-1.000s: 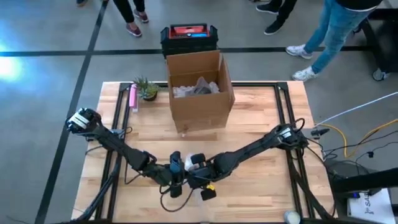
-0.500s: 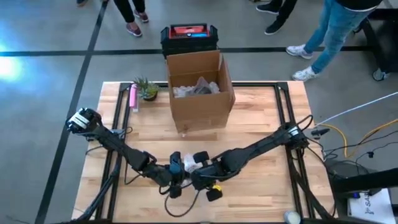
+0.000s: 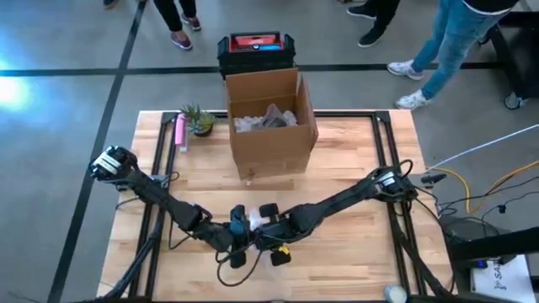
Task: Wrap mug
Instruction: Wrap the orange mug with transparent bubble wrap
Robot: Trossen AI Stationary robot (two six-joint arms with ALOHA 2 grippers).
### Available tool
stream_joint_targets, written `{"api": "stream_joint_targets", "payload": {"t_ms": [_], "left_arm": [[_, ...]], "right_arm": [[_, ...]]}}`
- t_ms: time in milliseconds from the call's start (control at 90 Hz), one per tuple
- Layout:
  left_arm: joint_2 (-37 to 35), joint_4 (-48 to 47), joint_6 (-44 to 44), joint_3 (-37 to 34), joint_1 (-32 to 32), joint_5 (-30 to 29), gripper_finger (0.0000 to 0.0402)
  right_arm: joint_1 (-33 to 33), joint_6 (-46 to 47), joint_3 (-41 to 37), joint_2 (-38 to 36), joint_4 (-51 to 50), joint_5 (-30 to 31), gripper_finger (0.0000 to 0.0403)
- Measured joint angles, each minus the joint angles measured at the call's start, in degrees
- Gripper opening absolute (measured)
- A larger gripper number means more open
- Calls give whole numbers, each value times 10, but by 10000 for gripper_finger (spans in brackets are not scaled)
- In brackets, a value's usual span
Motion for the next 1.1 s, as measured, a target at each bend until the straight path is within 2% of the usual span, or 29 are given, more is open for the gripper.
{"api": "stream_joint_targets", "payload": {"t_ms": [378,622,833,1100], "left_arm": [[0,-2,4,0,0,1,0],[0,-2,4,0,0,3,0],[0,3,4,0,0,5,0],[-1,2,4,0,0,6,0]], "right_arm": [[6,-20,85,-56,-120,-11,0],[4,-24,37,-50,-25,-7,0],[1,1,-11,-15,-13,-5,0],[5,-2,9,-28,-36,-7,0]]}}
